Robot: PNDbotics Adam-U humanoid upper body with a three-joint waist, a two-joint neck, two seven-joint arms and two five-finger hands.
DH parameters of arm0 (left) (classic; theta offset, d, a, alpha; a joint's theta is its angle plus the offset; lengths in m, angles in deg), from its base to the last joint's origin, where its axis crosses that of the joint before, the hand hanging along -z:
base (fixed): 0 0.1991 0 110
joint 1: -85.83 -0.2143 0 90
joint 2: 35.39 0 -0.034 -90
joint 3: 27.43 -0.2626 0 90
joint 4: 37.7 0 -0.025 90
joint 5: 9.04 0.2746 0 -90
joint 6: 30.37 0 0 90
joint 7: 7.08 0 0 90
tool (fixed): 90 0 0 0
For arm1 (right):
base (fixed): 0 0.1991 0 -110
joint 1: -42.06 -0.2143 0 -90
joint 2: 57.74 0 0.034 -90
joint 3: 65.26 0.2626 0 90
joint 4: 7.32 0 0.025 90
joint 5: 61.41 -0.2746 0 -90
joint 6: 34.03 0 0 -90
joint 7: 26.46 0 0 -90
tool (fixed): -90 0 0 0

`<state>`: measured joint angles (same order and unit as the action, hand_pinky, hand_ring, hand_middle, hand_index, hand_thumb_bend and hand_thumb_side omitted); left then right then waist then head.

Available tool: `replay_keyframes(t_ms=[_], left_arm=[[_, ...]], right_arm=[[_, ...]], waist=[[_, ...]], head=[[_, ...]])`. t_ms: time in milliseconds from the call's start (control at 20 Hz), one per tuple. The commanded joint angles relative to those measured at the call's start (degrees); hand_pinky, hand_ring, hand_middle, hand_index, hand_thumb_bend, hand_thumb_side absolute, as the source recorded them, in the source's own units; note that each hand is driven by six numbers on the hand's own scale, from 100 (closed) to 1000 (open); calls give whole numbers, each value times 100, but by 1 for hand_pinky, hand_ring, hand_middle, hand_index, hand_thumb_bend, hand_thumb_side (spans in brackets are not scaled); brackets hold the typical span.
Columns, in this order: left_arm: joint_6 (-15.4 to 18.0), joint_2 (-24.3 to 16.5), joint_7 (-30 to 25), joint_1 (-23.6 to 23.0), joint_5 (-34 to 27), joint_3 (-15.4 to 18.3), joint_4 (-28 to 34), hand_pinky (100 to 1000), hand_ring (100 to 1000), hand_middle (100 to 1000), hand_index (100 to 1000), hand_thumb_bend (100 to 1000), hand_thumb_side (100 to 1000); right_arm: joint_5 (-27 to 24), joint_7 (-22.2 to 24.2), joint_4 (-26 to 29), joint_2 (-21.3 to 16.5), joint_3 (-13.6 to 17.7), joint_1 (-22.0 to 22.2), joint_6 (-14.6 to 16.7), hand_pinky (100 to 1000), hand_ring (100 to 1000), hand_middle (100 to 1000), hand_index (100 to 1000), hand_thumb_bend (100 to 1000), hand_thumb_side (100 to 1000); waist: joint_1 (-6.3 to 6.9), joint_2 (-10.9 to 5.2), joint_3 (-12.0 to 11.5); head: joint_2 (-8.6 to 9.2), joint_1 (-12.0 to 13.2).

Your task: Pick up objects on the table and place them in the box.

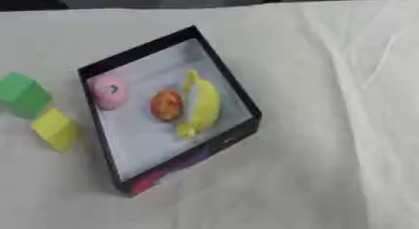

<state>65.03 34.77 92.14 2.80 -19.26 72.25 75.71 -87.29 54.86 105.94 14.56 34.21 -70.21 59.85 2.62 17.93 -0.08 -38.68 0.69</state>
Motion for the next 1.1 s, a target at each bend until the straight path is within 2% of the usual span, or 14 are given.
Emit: replay_keyframes(t_ms=[50,150,250,450,600,750,850,1100], left_arm=[[-316,-675,-485,92,400,63,1,809,789,793,842,100,846],[-406,-1056,-836,166,701,90,-218,816,796,798,850,108,809],[-341,-1412,-1181,245,1010,98,-482,819,802,802,852,137,786],[24,-2030,-1826,383,1554,13,-916,826,814,812,862,193,752],[314,-2390,-2348,453,1951,-162,-944,830,821,815,864,220,761],[408,-2637,-3162,523,2357,-372,-892,836,826,817,861,241,808],[417,-2732,-3639,611,2530,-465,-833,839,828,818,860,246,800],[456,-2825,-4142,833,2575,-597,-689,842,831,820,861,249,776]], right_arm=[[154,-74,133,-42,139,47,-33,897,735,702,838,100,553],[190,-72,133,-41,164,103,-52,898,734,701,840,100,556],[200,-72,133,-54,189,146,-80,898,734,701,839,100,555],[237,-47,133,-107,210,201,-104,899,734,701,838,100,552],[261,-27,133,-136,224,226,-98,898,733,700,836,100,551],[271,-15,133,-147,219,249,-112,898,732,698,835,100,550],[267,-3,133,-145,210,244,-121,898,731,697,835,100,551],[242,35,133,-145,181,206,-122,898,730,696,833,100,548]], waist=[[77,-15,-8],[98,-18,-19],[110,-25,-27],[114,-31,-39],[114,-26,-55],[115,-26,-61],[114,-34,-61],[92,-65,-40]], head=[[71,2],[70,-33],[61,-49],[66,-61],[61,-34],[38,40],[24,55],[0,-69]])
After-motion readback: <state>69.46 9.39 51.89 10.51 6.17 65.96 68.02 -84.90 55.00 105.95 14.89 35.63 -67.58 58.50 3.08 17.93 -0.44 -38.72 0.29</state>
